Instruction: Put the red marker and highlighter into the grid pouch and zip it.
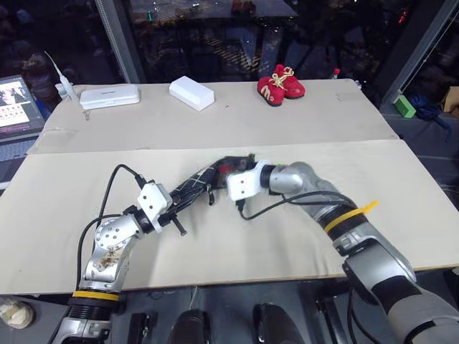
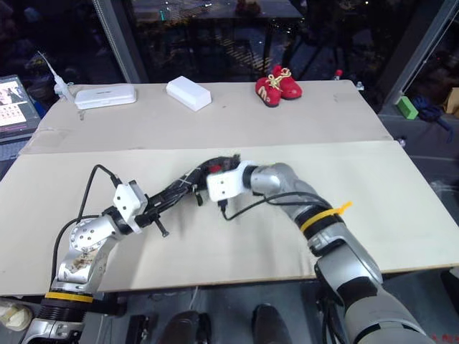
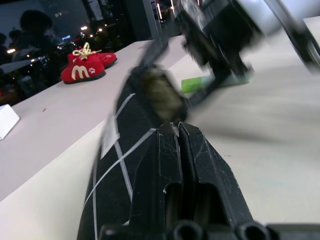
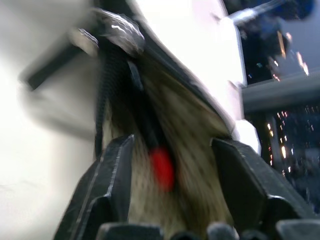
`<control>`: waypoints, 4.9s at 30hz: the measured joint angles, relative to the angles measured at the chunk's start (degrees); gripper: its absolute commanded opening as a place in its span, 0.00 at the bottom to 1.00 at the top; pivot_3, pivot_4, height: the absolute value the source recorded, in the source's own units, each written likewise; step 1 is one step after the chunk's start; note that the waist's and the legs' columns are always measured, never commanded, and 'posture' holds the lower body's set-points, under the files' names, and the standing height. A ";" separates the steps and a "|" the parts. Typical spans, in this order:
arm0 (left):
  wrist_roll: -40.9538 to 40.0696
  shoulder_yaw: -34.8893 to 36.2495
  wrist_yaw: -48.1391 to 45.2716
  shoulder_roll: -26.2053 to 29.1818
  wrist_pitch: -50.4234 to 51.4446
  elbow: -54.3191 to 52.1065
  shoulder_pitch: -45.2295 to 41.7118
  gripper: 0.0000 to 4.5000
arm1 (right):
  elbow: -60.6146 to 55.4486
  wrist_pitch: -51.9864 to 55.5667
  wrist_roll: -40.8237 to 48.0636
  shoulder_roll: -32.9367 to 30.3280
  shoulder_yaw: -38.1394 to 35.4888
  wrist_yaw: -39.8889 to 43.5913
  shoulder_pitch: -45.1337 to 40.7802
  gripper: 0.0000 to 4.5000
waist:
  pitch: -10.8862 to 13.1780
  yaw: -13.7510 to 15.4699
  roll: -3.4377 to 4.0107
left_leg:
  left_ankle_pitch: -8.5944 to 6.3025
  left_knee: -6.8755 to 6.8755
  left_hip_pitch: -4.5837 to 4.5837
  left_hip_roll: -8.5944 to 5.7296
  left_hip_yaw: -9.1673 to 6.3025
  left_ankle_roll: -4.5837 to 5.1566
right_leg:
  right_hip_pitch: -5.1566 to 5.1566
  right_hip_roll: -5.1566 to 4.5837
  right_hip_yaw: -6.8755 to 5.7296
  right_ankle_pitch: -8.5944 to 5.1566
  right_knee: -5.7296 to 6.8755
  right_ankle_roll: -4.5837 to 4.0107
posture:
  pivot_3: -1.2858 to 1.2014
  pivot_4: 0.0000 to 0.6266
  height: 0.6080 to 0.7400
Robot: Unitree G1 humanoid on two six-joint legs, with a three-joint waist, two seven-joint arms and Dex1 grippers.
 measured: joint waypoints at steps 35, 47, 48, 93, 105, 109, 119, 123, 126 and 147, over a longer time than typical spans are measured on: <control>-0.01 -0.31 0.93 -1.07 1.02 -2.08 1.98 0.00 | 7.46 48.13 22.28 -1.44 -18.64 -6.40 7.55 0.60 | 0.00 -0.16 0.00 | -0.01 -0.02 -0.08 -0.01 -0.02 0.06 | -0.10 0.09 0.12 0.10 -0.05 -0.02 | 0.52 0.24 1.00; 0.00 -0.30 1.01 -1.09 0.97 -1.97 1.70 0.00 | 1.28 50.37 22.83 -0.75 -19.41 -4.97 12.01 0.30 | -0.01 -0.17 0.00 | -0.02 -0.02 0.29 0.01 -0.13 0.06 | 0.34 0.06 0.10 0.10 -0.10 -0.01 | 0.52 0.24 1.00; 0.00 -0.30 1.01 -1.09 0.96 -1.94 1.68 0.00 | 0.94 51.14 23.20 -0.69 -19.73 -4.94 12.02 0.24 | -0.01 -0.14 0.00 | -0.02 -0.02 0.29 0.00 -0.14 0.06 | 0.35 0.05 0.10 0.10 -0.10 -0.01 | 0.52 0.24 1.00; 0.05 -0.56 0.26 -1.73 -0.36 0.15 0.55 0.00 | -15.56 20.10 6.19 -7.86 -0.96 15.00 7.69 0.24 | 0.01 -0.05 0.00 | -0.01 0.00 0.12 -0.03 -0.12 0.12 | 0.20 0.06 0.02 0.10 -0.18 0.02 | 0.52 0.24 1.00; 0.05 -1.04 -0.35 -1.42 -0.05 0.11 -0.35 0.00 | -3.50 7.93 -4.44 -0.32 7.55 11.05 -0.43 0.24 | 0.01 -0.26 0.00 | 0.00 0.00 0.14 -0.02 -0.01 0.11 | 0.17 0.06 0.01 0.10 -0.12 0.01 | 0.52 0.24 1.00; 0.05 -1.12 -0.75 -1.40 -0.02 0.15 -0.62 0.00 | -1.50 3.25 -6.78 2.03 9.99 9.41 -1.06 0.24 | 0.01 -0.03 0.00 | 0.00 0.00 0.07 -0.02 -0.01 0.09 | 0.16 0.04 -0.03 0.10 -0.14 0.01 | 0.52 0.24 1.00; 0.04 -1.05 -1.04 -1.28 -0.32 0.24 -0.53 0.00 | -0.31 3.02 -4.49 4.99 8.58 9.56 -0.61 0.57 | 0.01 0.05 0.01 | 0.01 0.00 0.12 0.00 -0.01 0.08 | 0.17 0.04 -0.03 0.10 -0.09 0.01 | 0.52 0.24 1.00; 0.03 -0.95 -1.16 -1.28 -1.00 0.60 0.23 0.00 | 1.59 3.49 -2.00 2.44 4.79 9.61 -1.95 0.57 | 0.01 0.14 0.00 | 0.01 0.00 0.11 -0.01 0.00 0.09 | 0.19 -0.04 -0.03 0.10 -0.12 0.01 | 0.52 0.24 1.00; 0.05 -0.90 -1.16 -1.28 -1.67 1.67 0.69 0.00 | 1.37 3.98 2.48 0.04 0.81 12.47 -2.04 0.57 | 0.01 0.11 0.01 | 0.01 0.00 0.12 0.00 -0.01 0.09 | 0.20 -0.02 -0.03 0.10 -0.14 0.01 | 0.52 0.24 1.00; 0.24 -1.08 -1.24 -2.57 -5.52 5.46 1.14 0.00 | -21.67 52.63 27.22 8.33 -6.85 10.14 20.41 0.57 | -0.03 -0.03 -0.05 | -0.02 -0.03 0.17 -0.01 -0.24 0.12 | 0.23 -0.02 0.00 0.14 -0.16 -0.04 | 0.52 0.24 1.00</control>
